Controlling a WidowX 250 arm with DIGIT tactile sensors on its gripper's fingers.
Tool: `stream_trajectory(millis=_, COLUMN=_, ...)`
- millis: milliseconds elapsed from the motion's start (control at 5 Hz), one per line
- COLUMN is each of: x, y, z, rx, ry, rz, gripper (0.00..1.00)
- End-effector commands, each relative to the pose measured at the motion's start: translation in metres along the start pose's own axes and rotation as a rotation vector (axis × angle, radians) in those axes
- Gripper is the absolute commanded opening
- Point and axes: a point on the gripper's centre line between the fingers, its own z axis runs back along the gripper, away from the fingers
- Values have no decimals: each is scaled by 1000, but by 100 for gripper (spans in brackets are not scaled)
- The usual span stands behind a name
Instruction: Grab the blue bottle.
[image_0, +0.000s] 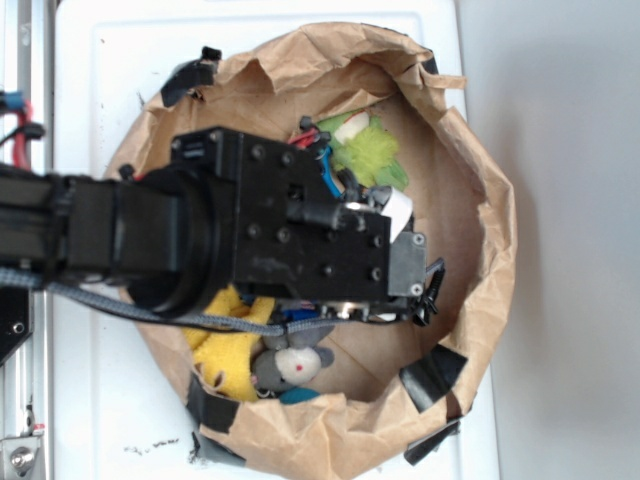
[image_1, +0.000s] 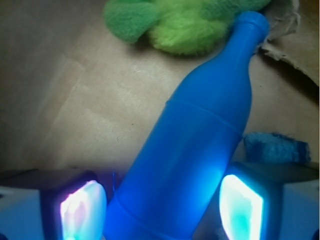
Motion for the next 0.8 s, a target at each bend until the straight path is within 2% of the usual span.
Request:
stream_trajectory(millis=0, x=-3, y=9, z=-11, rx=13, ry=-23, rz=16, gripper=0)
stream_trajectory(millis=400, x=-3, y=11, z=-9, rx=12, ry=-39, rz=17, gripper=0)
stream_trajectory(millis=600, x=2, y=12, z=1, rx=12, ry=-21, rz=17, gripper=0)
